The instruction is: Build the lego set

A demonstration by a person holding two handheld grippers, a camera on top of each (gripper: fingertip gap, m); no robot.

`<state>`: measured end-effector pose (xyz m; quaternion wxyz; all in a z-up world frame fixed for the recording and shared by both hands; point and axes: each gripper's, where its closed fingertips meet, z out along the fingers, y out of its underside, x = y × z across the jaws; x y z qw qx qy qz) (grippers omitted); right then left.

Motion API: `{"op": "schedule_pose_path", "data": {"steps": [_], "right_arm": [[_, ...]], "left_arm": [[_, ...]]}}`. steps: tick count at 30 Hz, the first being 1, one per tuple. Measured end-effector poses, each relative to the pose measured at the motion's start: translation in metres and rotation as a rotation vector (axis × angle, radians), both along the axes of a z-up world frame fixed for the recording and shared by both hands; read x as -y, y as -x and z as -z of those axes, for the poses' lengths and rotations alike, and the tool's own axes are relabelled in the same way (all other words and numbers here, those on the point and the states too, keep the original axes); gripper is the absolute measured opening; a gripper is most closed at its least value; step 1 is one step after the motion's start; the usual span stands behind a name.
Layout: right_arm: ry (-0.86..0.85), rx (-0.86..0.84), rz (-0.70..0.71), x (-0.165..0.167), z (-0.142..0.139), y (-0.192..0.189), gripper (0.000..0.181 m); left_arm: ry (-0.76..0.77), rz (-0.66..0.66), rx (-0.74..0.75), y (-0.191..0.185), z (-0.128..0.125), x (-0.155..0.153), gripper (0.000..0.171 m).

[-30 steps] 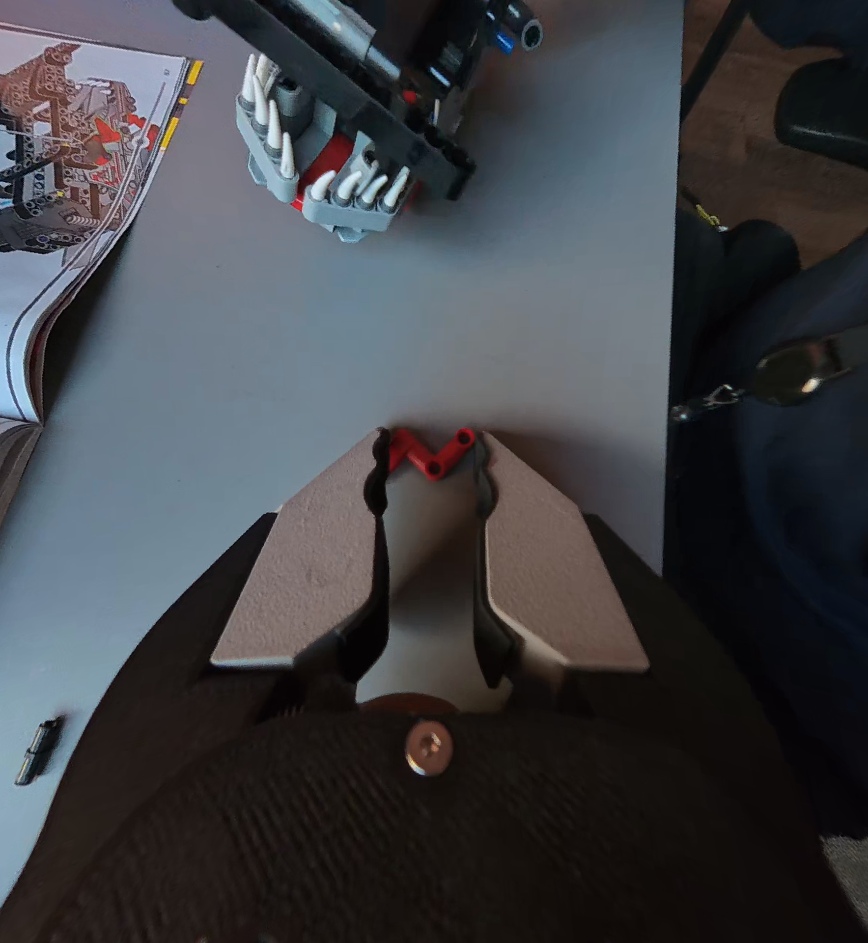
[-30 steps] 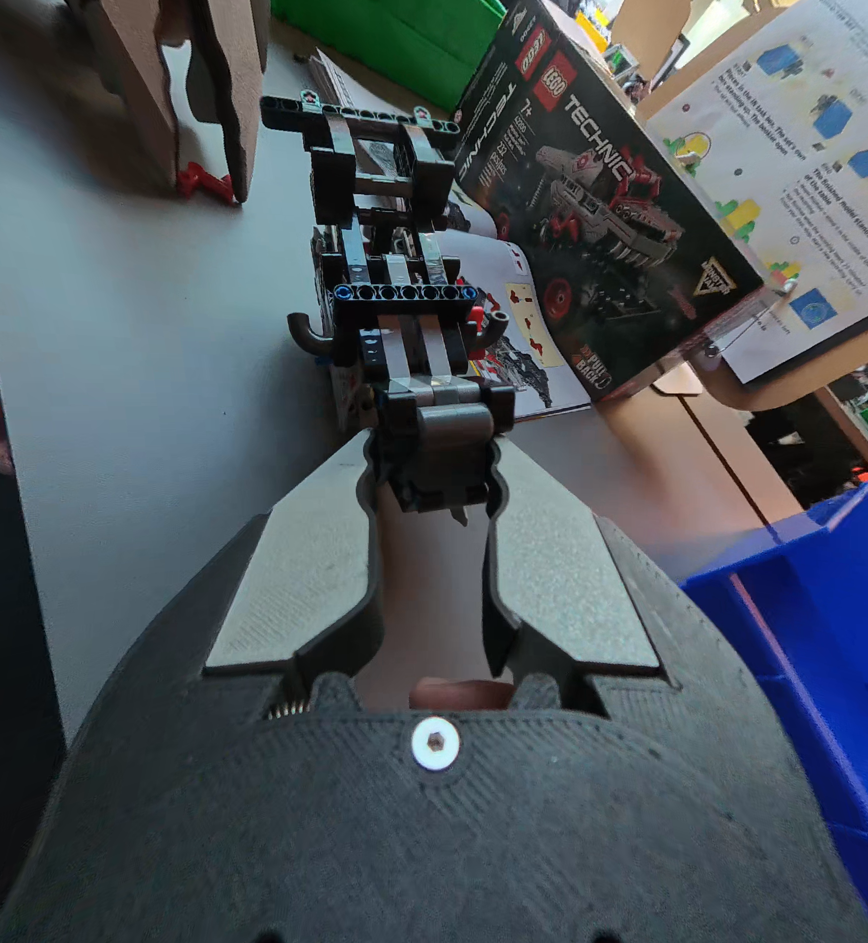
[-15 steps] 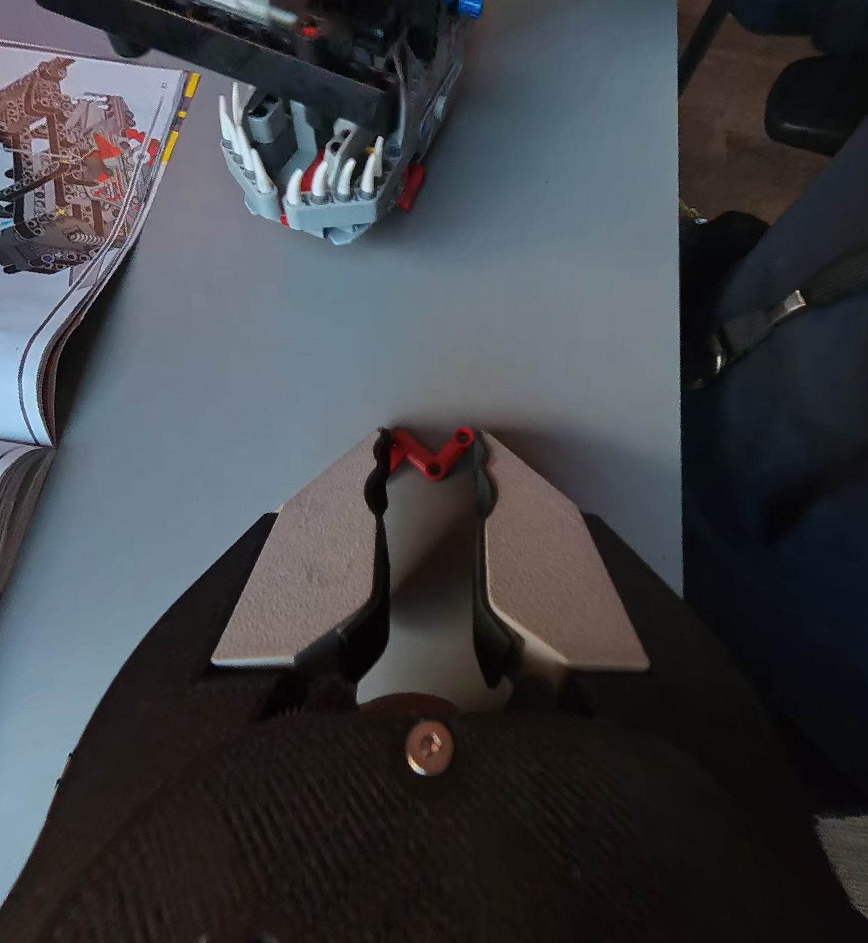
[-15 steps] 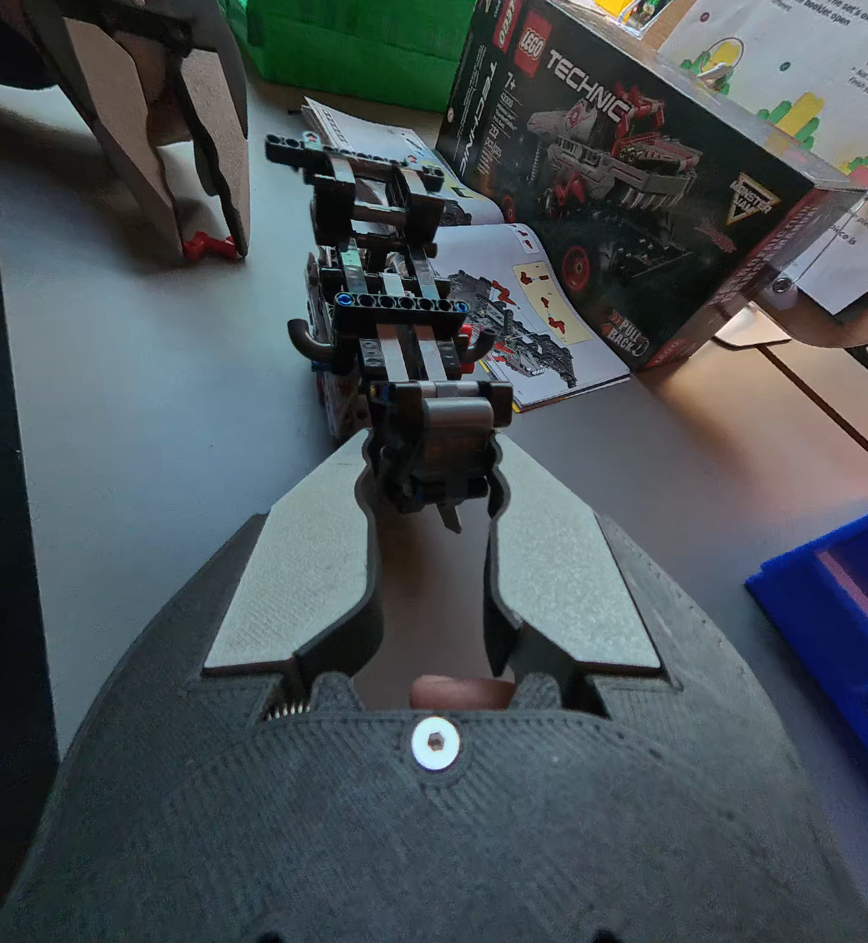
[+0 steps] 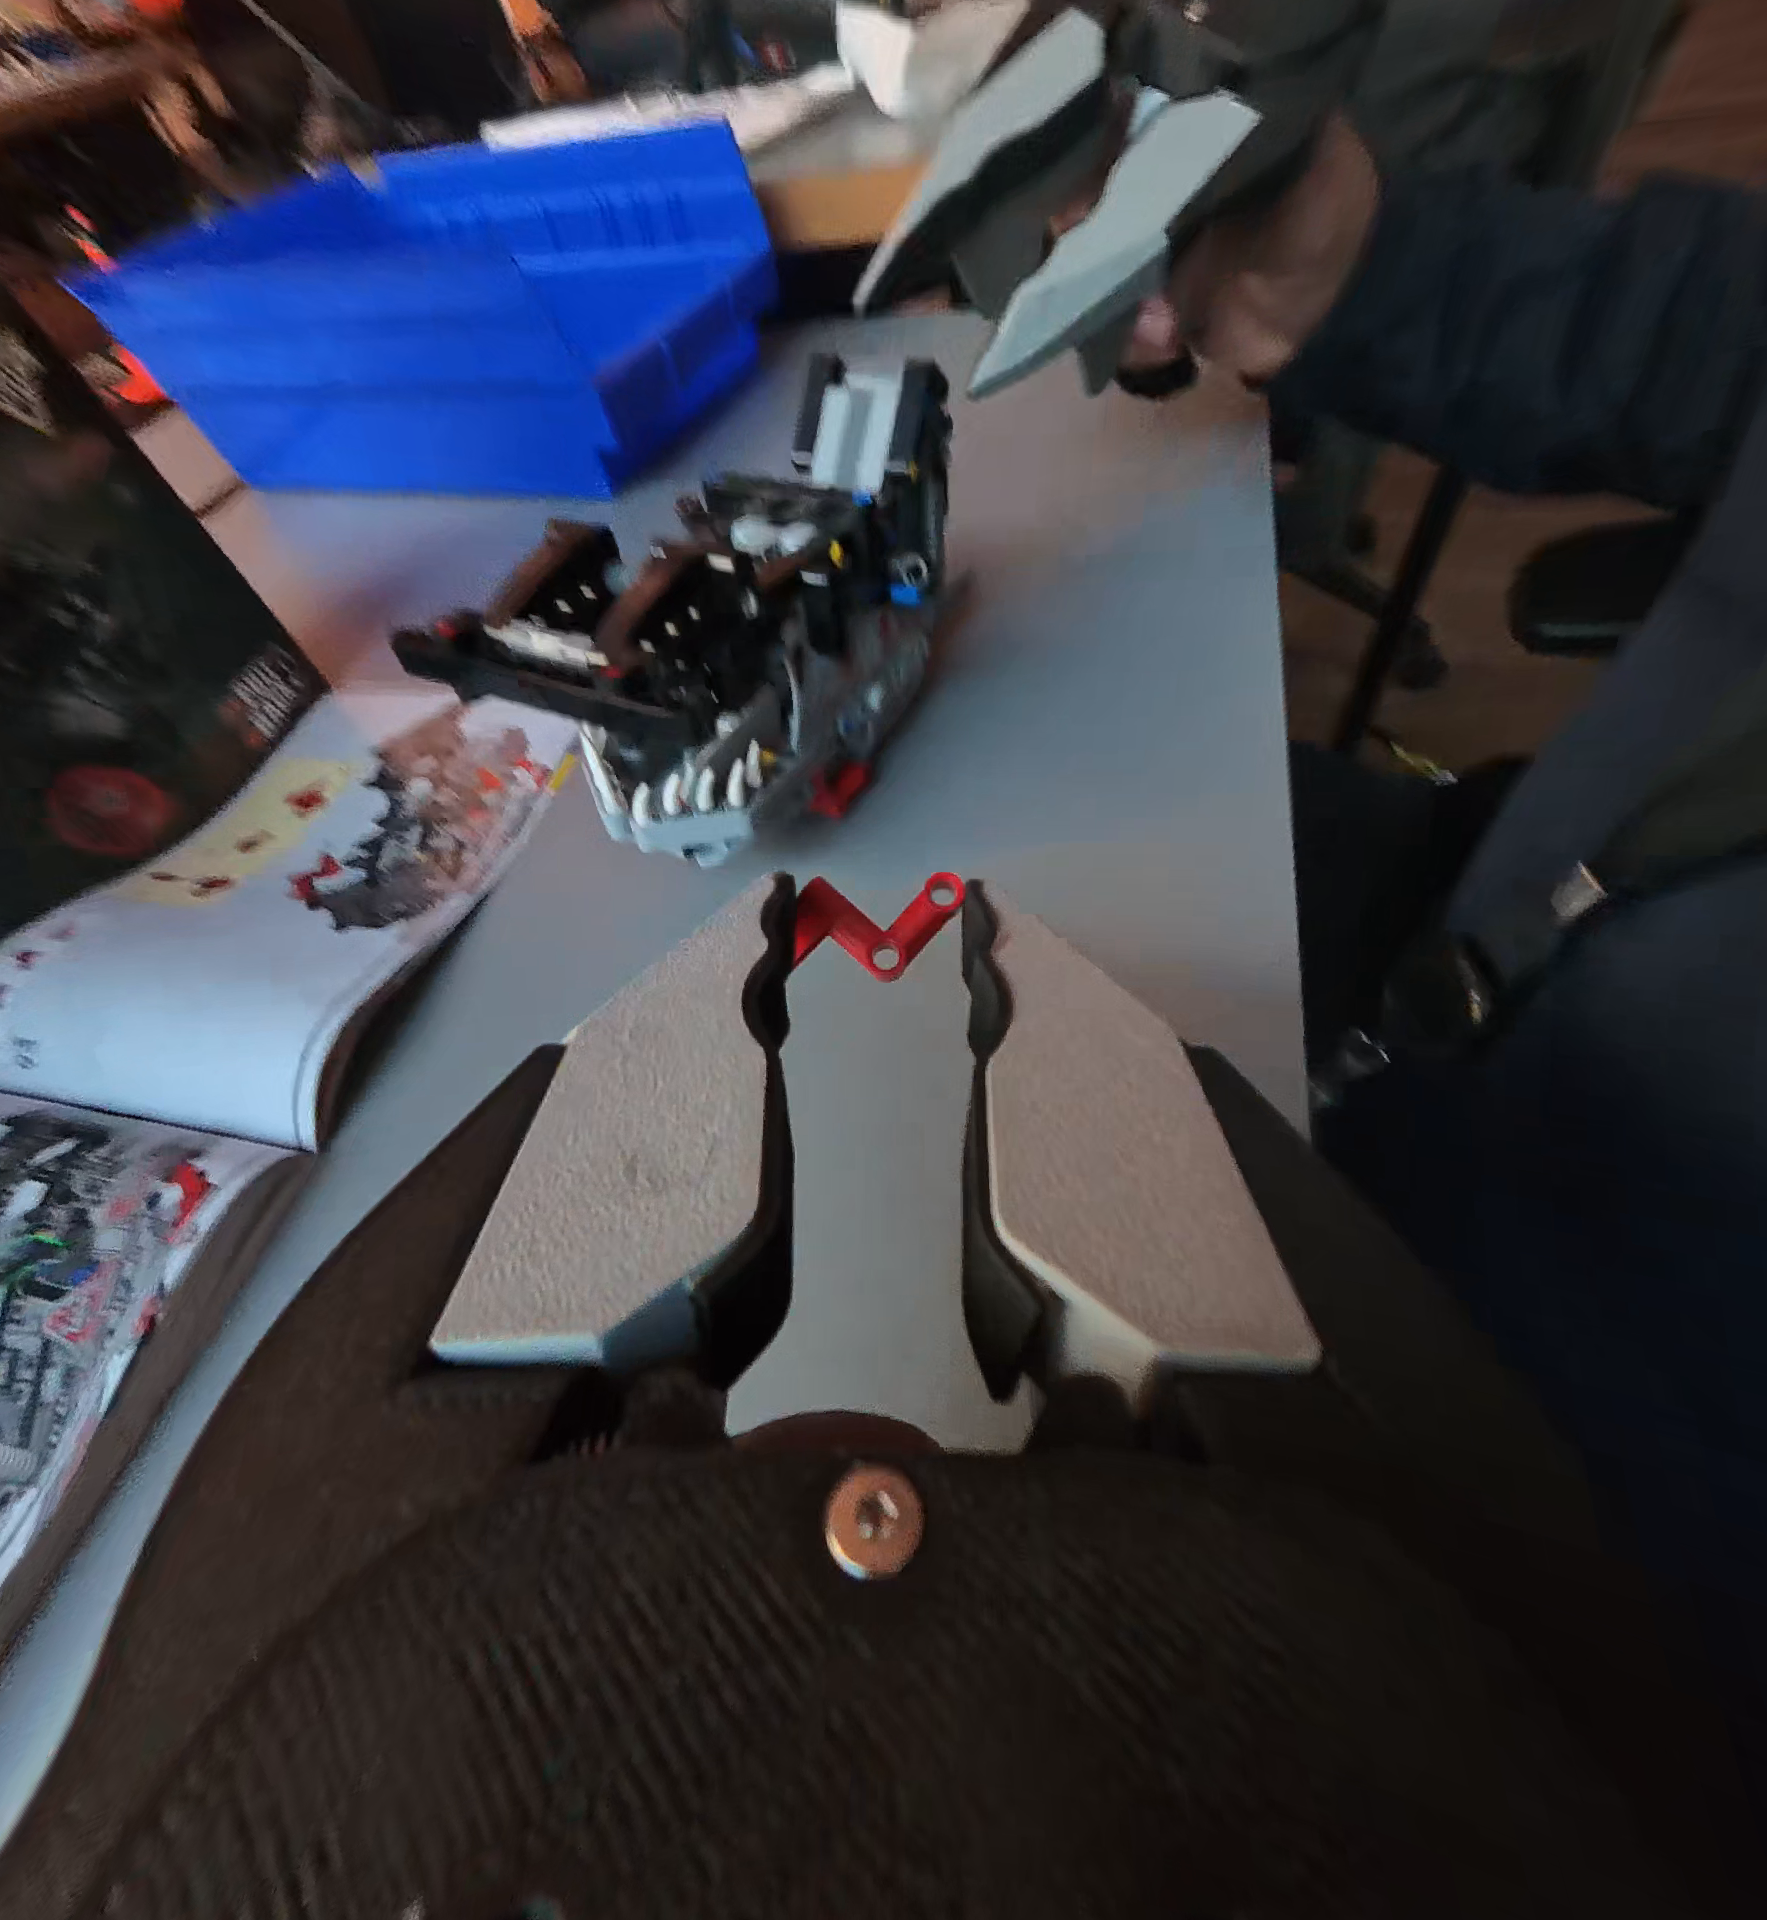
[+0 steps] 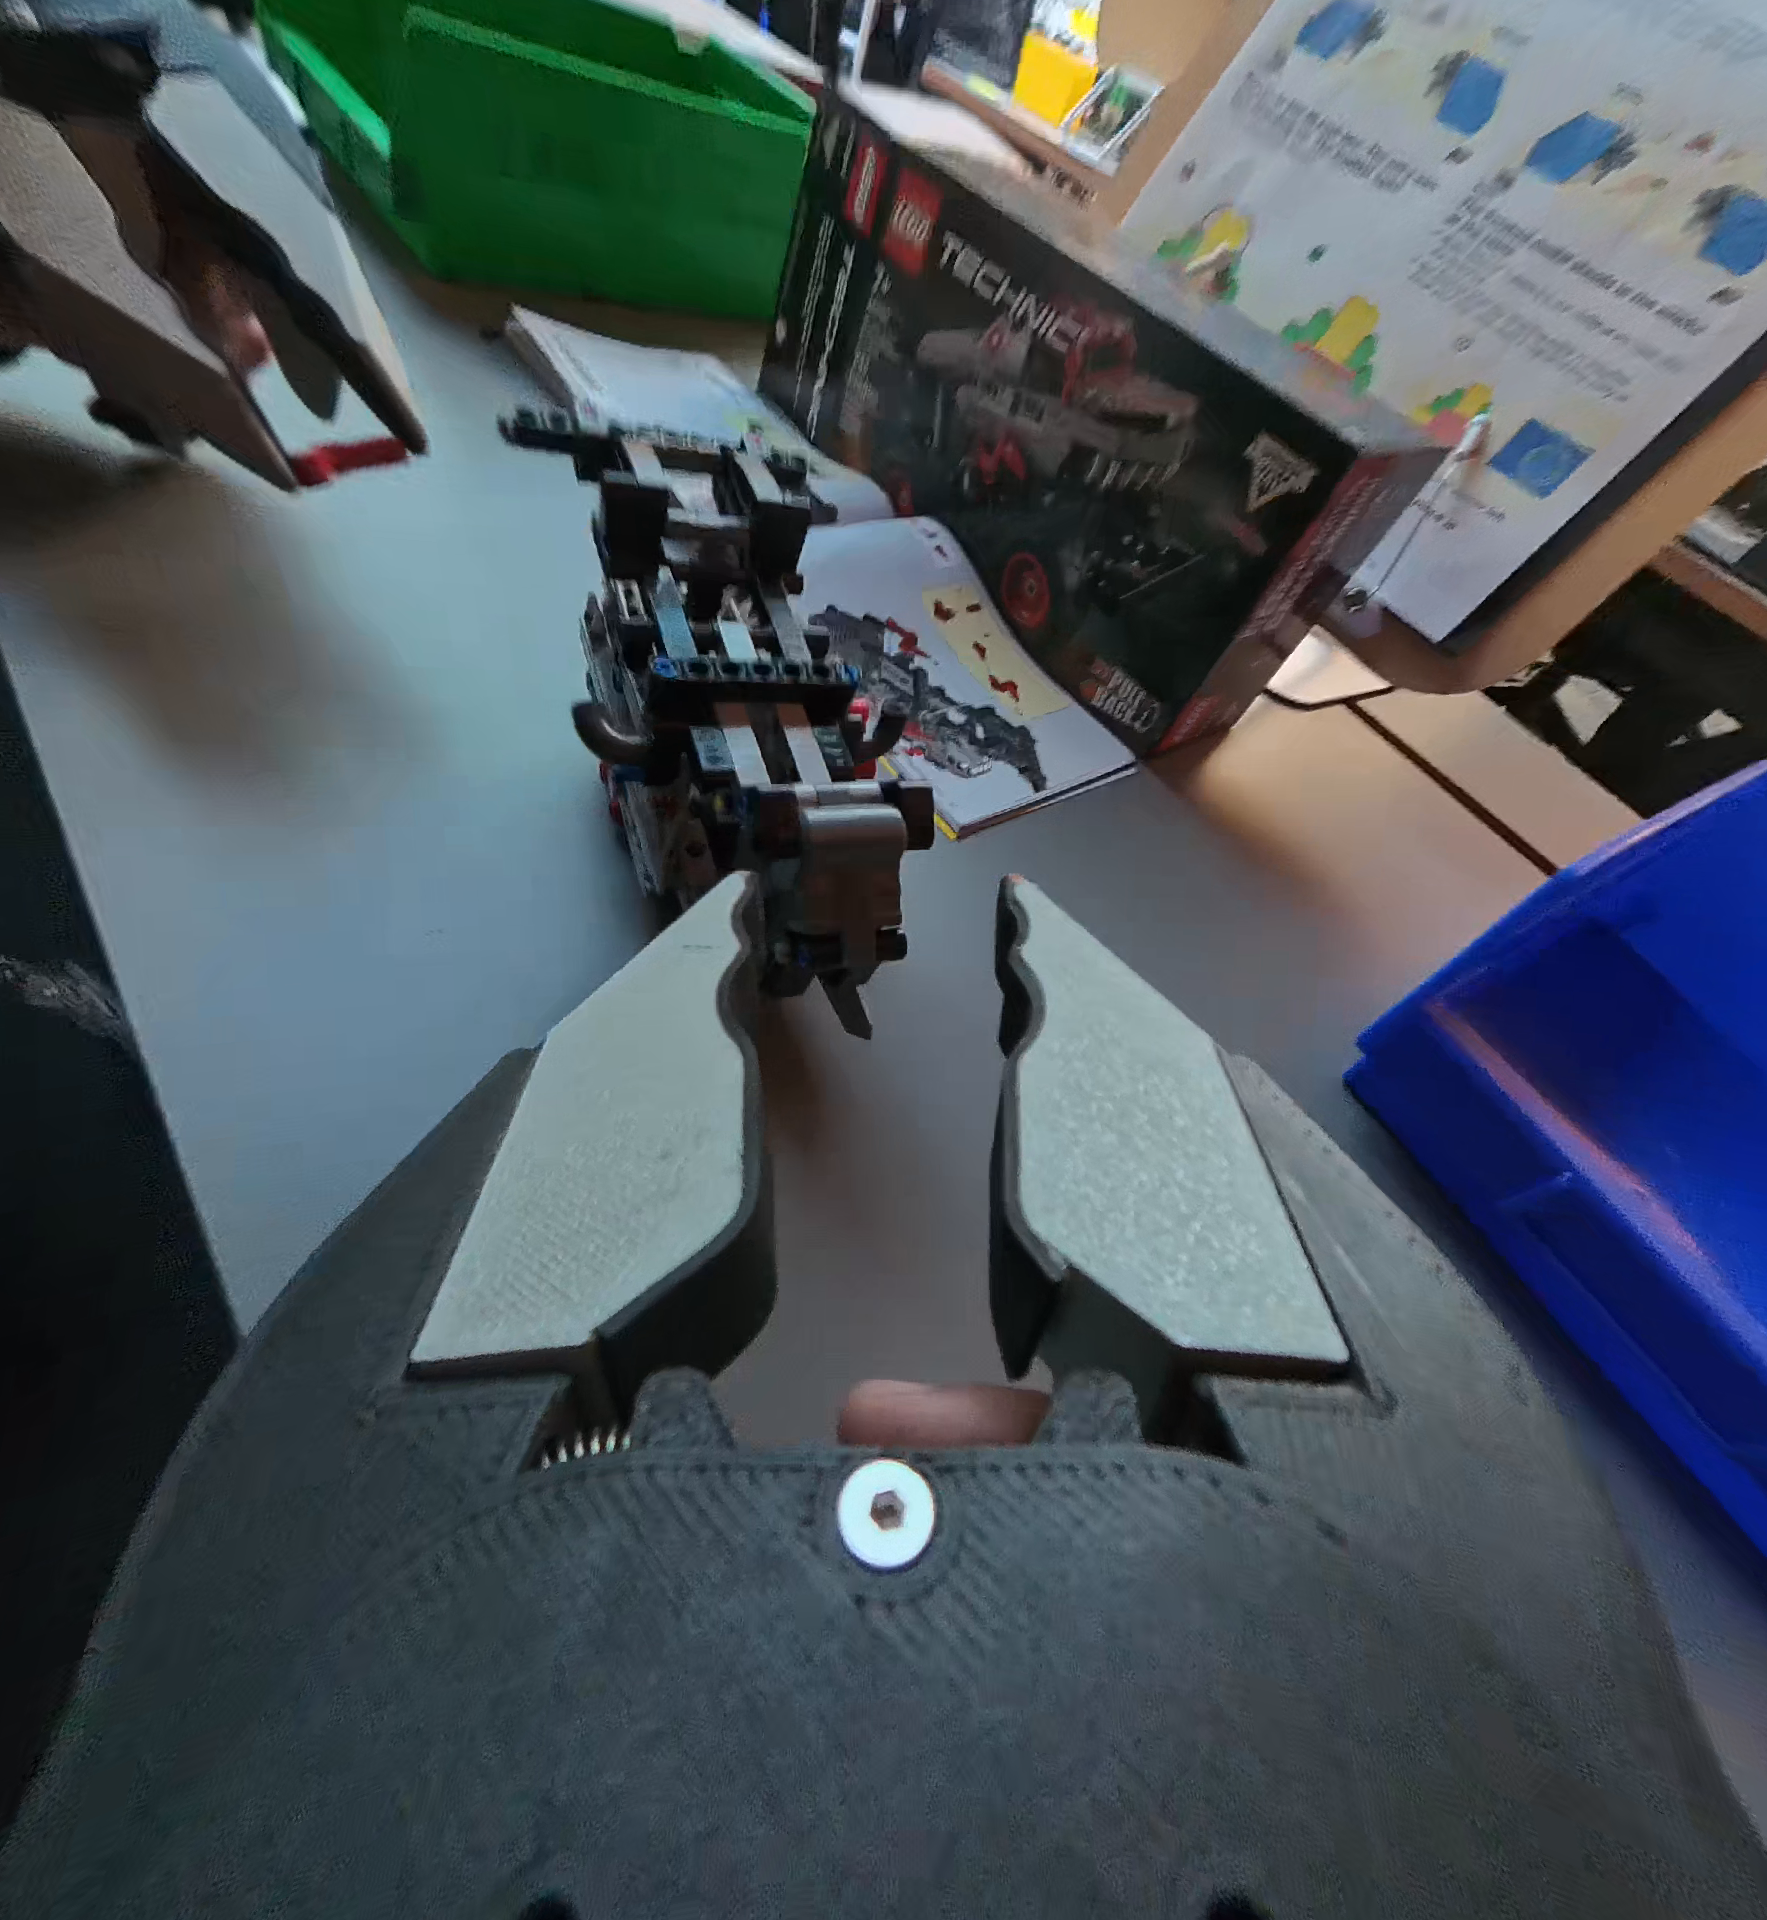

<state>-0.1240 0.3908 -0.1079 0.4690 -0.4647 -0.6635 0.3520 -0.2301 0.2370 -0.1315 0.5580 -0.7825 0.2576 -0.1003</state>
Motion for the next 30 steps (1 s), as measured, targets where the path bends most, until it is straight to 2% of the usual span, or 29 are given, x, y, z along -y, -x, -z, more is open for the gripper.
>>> {"op": "schedule_pose_path", "data": {"steps": [3, 5, 8, 10, 11, 14, 17, 22, 26, 28, 30], "right_arm": [[0.056, -0.046, -0.021, 0.020, -0.022, -0.011, 0.030], [0.180, -0.035, -0.066, 0.047, -0.025, -0.006, 0.025], [0.453, -0.007, -0.168, 0.099, -0.020, 0.014, 0.026], [0.546, 0.041, -0.238, 0.127, -0.011, 0.024, 0.030], [0.567, 0.069, -0.237, 0.132, -0.005, 0.028, 0.030], [0.717, 0.142, -0.301, 0.151, 0.000, 0.034, 0.028], [0.825, 0.126, -0.396, 0.163, -0.013, 0.034, 0.027], [0.978, 0.111, -0.524, 0.168, -0.030, 0.029, 0.008], [1.020, 0.143, -0.550, 0.168, -0.030, 0.029, 0.003], [0.925, 0.153, -0.489, 0.161, -0.024, 0.032, 0.004], [0.755, 0.161, -0.411, 0.153, -0.018, 0.035, 0.004]], "left_arm": [[-0.084, -0.103, -0.072, 0.001, -0.007, -0.012, 0.029], [-0.122, -0.122, -0.147, -0.009, -0.008, -0.015, 0.029], [-0.211, -0.077, -0.229, -0.037, -0.017, -0.017, 0.029], [-0.238, -0.028, -0.233, -0.057, -0.020, -0.016, 0.029], [-0.268, -0.011, -0.227, -0.064, -0.024, -0.015, 0.029], [-0.360, -0.065, -0.241, -0.067, -0.038, -0.017, 0.029], [-0.469, -0.087, -0.312, -0.074, -0.047, -0.014, 0.028], [-0.601, -0.015, -0.382, -0.093, -0.054, -0.007, 0.029], [-0.704, 0.016, -0.484, -0.097, -0.060, -0.009, 0.029], [-0.694, 0.012, -0.512, -0.094, -0.056, -0.014, 0.028], [-0.648, -0.001, -0.452, -0.089, -0.053, -0.016, 0.028]]}}
